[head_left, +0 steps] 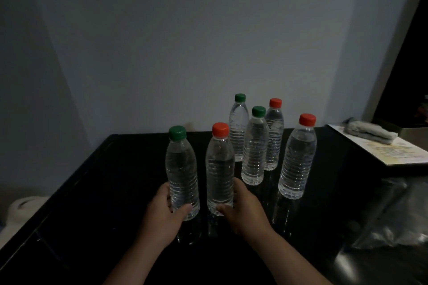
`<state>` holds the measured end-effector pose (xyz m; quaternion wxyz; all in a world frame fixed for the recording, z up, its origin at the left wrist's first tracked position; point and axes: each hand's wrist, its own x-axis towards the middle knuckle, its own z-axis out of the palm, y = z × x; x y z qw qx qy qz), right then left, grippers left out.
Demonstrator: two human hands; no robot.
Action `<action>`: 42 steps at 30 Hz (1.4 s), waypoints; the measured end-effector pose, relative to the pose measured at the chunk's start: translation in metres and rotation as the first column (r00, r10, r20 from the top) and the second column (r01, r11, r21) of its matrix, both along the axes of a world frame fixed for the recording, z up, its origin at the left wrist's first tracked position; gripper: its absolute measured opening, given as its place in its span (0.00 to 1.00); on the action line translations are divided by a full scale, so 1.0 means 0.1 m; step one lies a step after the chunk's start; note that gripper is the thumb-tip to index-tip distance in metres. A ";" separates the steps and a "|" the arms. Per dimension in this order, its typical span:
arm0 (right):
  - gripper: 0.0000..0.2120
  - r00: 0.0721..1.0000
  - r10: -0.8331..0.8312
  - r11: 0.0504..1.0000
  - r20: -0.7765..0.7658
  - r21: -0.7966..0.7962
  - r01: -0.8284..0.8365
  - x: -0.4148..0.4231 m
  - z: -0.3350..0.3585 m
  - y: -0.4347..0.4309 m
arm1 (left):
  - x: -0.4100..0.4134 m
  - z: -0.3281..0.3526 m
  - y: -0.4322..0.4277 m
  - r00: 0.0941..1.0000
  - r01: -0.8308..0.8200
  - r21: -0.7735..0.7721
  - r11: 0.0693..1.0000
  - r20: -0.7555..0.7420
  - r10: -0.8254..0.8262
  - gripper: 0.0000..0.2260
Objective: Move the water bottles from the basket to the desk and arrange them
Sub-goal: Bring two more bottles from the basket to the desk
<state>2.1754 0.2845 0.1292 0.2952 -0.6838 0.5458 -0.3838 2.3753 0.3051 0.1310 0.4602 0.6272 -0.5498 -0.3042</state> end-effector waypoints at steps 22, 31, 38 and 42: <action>0.23 0.994 -0.090 0.989 -0.063 0.112 0.097 0.35 0.11 -0.72 | 0.11 -0.09 -0.68 0.998 -0.036 -0.047 0.998 -0.052 0.033 0.18; 0.26 0.798 -0.008 0.997 -0.603 -0.069 -0.043 -0.32 -0.13 0.09 | -0.10 -0.16 0.08 0.904 0.054 -0.008 0.998 0.426 -0.046 0.22; 0.33 0.729 -0.012 1.000 -0.685 -0.013 0.004 -0.63 -0.19 0.65 | -0.30 -0.23 0.61 0.701 0.149 0.135 0.980 0.684 -0.201 0.32; 0.33 0.742 -0.005 1.000 -0.670 0.001 0.007 -0.63 -0.19 0.68 | -0.28 -0.21 0.63 0.726 0.155 0.095 0.983 0.664 -0.179 0.29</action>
